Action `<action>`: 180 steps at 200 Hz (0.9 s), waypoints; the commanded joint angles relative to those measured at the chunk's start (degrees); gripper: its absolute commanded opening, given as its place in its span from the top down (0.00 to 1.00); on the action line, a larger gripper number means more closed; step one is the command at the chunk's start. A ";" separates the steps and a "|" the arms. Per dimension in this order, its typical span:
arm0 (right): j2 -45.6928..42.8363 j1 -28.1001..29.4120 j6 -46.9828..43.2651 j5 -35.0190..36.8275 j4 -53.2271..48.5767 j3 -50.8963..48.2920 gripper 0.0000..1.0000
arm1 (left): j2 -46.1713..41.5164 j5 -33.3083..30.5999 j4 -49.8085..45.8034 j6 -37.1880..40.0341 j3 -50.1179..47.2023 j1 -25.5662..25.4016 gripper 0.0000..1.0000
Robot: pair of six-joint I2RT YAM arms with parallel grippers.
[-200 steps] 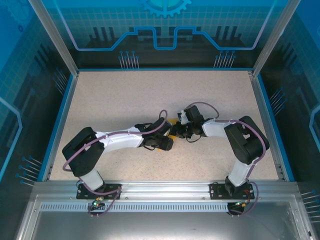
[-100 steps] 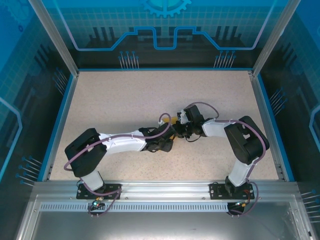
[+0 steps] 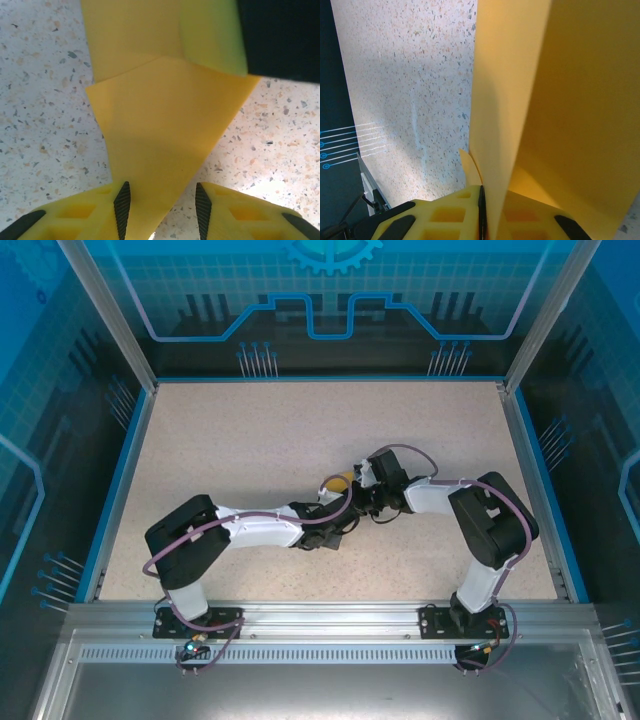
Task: Fold a paper plane with a square sheet of paper (pick it up from the middle)
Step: Fourth fold the wing at the center of the table.
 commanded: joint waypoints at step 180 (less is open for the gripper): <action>-1.06 -0.23 0.14 -1.70 -1.65 1.50 0.89 | 0.57 -7.66 -1.58 -2.87 1.00 -2.06 0.70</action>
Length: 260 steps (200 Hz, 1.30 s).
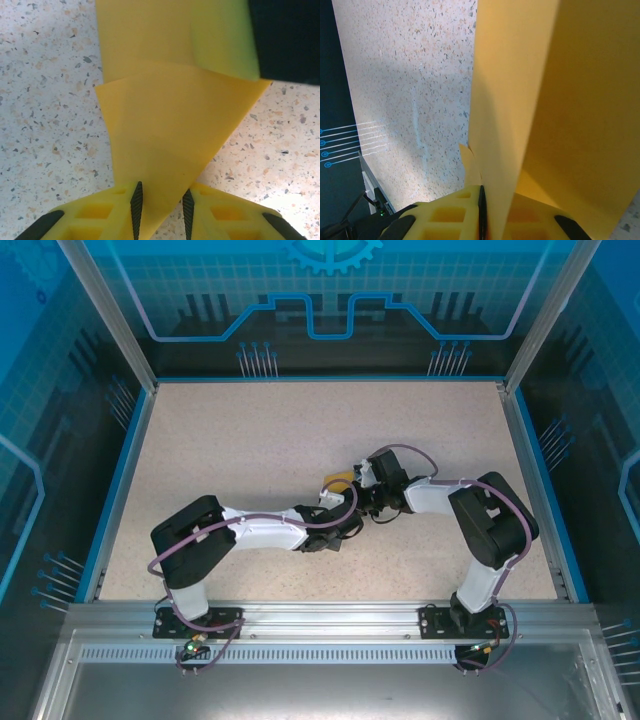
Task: Fold a paper plane with a square sheet of paper (pick it up from the middle)
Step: Fourth fold the wing at the center of the table.
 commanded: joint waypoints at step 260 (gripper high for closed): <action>-3.36 -0.43 -0.64 -0.70 -3.87 1.48 0.83 | -1.72 -4.49 0.13 -0.11 -0.29 -0.41 0.93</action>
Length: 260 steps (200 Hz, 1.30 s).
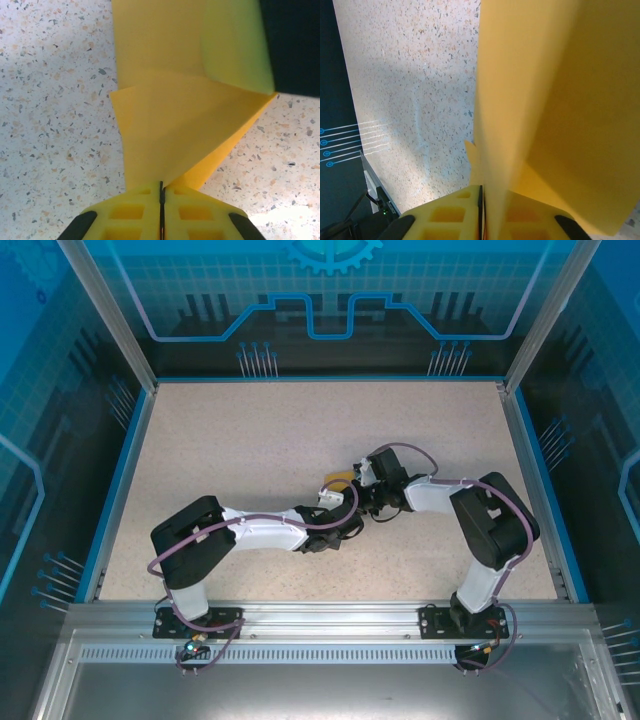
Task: Fold a paper plane with a square sheet of paper (pick it up from the middle)
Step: Fourth fold the wing at the center of the table.
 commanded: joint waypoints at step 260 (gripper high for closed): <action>-6.61 3.49 1.58 -0.84 5.76 -2.38 0.81 | -7.21 53.67 34.40 0.01 -20.65 24.64 0.96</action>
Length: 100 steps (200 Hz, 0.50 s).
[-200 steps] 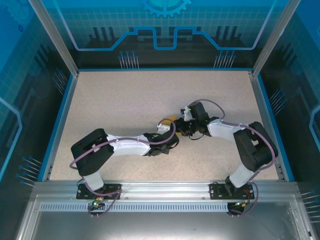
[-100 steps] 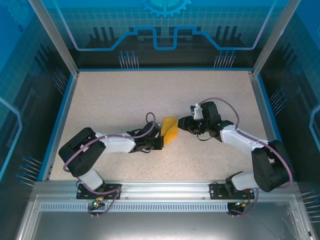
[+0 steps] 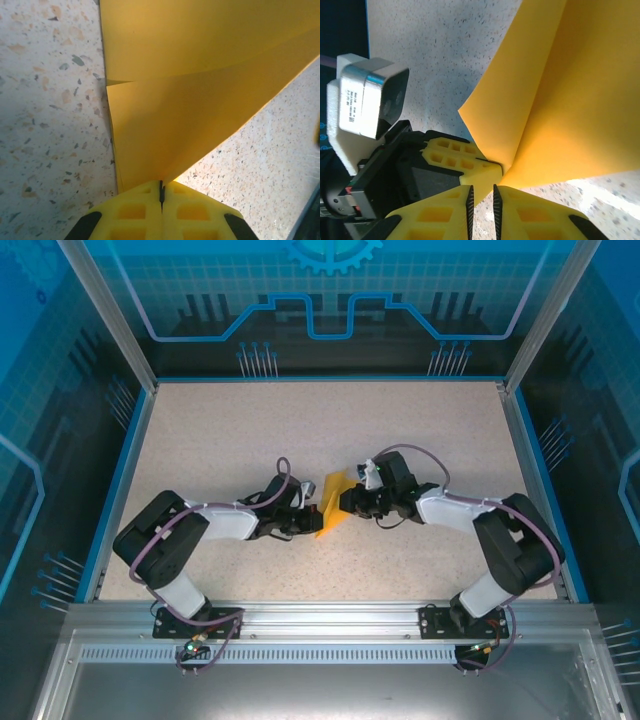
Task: Fold a paper plane with a square sheet of paper (pick it up from the middle)
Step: Fourth fold the wing at the center of the table.
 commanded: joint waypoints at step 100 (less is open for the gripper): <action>12.70 1.19 2.40 -1.94 6.40 7.08 0.83 | 2.93 7.67 2.00 -0.47 -0.43 3.69 0.94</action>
